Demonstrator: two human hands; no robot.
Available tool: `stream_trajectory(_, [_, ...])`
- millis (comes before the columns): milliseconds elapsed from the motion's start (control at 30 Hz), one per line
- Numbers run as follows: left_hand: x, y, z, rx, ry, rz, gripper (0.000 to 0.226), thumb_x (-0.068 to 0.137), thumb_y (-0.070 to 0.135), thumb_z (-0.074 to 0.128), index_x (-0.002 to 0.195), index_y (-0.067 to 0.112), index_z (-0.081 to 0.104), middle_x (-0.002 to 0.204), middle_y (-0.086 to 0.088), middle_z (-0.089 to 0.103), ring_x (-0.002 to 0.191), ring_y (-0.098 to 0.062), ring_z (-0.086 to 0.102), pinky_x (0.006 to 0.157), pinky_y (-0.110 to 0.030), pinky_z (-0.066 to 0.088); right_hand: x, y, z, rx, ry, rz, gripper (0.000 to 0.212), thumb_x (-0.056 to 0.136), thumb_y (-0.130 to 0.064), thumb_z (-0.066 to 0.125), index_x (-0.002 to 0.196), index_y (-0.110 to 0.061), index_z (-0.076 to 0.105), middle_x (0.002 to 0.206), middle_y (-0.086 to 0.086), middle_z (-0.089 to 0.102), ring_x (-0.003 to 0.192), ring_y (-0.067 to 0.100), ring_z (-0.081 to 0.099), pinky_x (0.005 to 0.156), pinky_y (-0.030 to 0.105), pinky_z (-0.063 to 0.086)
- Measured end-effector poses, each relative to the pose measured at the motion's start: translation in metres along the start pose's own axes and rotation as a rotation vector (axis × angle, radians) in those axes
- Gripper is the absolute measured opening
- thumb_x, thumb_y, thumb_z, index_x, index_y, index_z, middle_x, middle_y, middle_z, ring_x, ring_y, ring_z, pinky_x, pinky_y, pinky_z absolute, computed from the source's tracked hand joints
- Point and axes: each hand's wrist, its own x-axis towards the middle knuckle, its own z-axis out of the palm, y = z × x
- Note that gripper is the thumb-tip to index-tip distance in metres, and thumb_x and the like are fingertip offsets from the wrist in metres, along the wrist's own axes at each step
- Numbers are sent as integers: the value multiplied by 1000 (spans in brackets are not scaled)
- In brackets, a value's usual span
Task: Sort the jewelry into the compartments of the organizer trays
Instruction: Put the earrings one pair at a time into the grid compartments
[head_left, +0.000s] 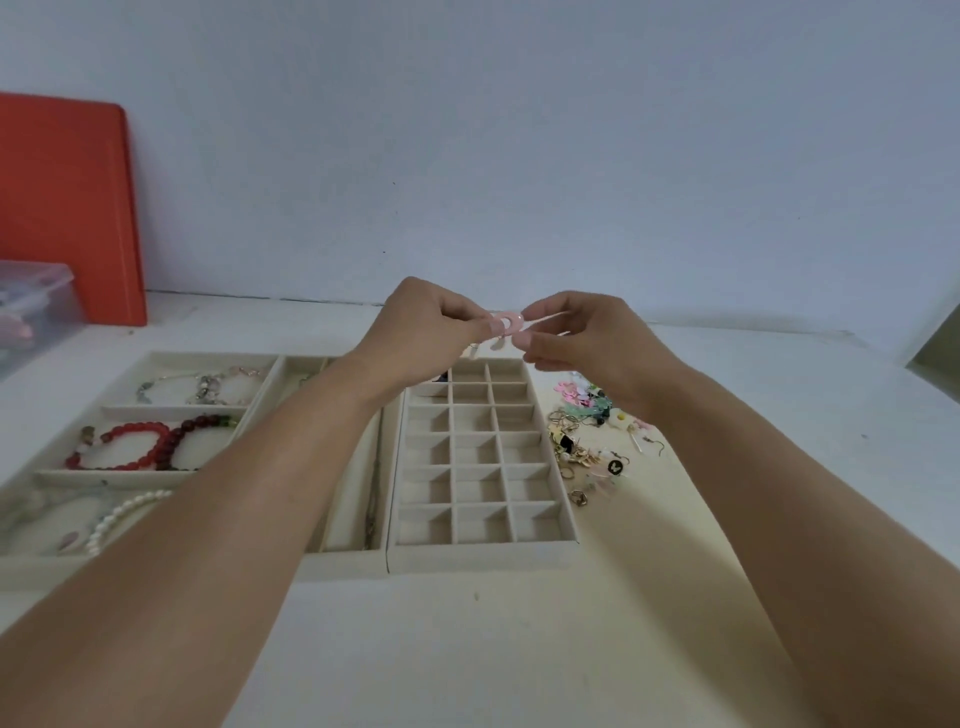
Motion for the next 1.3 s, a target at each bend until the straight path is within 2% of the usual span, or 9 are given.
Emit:
stream_trajectory(133, [1,-3,-3,6,0,-18,17,83,42,79,82,25,82,99,14,77,90,-15,73,81,-38,60,-2,5,14,211,-100,57,25,82,-7,79,105,-6,69,92,10,74,81,19,71,78,25,59])
stream_trajectory(333, [-2,0,-6,-5,10,-30,12,82,43,80,78,31,81,93,-18,74,77,-19,55,70,-33,47,1,7,20,271,-102,79,25,85,-7,77,109,-5,69,92,9,71,78,19,69,76,25,57])
stream_trajectory(467, [-3,1,-10,-10,15,-52,16,82,45,79,80,29,81,101,-18,73,80,-18,59,69,-27,48,2,8,19,300,-75,83,22,88,-15,75,108,-7,74,92,5,71,80,17,68,80,25,57])
stream_trajectory(600, [-1,-2,-15,3,45,-45,14,84,38,79,85,24,81,88,-16,73,69,-16,52,47,-14,41,8,5,27,340,-27,111,24,89,-22,75,107,-6,76,88,2,70,78,14,65,77,22,56])
stream_trajectory(733, [2,-10,-21,23,53,-68,21,85,38,78,89,18,81,88,-5,75,69,-12,55,49,-10,43,20,-1,37,330,-5,120,19,88,-21,77,101,-7,77,85,1,70,73,11,64,71,19,54])
stream_trajectory(933, [3,-27,-21,130,25,-88,32,91,38,72,70,14,75,48,14,54,39,-2,46,43,-8,33,42,-8,41,-11,-82,65,6,88,-16,77,88,-10,79,88,3,75,74,12,62,74,22,54])
stream_trajectory(1133, [8,-35,-23,263,19,-119,9,87,22,73,80,20,80,70,7,70,53,4,55,53,-13,39,56,-4,36,-337,-111,53,12,87,-30,78,86,-18,80,80,-2,73,73,10,62,70,22,52])
stream_trajectory(1200, [11,-38,-27,263,103,-126,9,87,19,72,85,22,80,84,9,74,76,-3,66,66,-19,49,62,0,36,-531,-107,34,14,85,-36,79,81,-22,80,74,-3,71,67,10,60,66,24,49])
stream_trajectory(1300, [13,-39,-29,222,154,-133,8,86,21,73,83,24,79,86,11,74,80,-11,71,69,-29,60,65,7,42,-683,-163,64,13,86,-35,78,81,-23,80,77,-2,74,67,13,66,59,22,47])
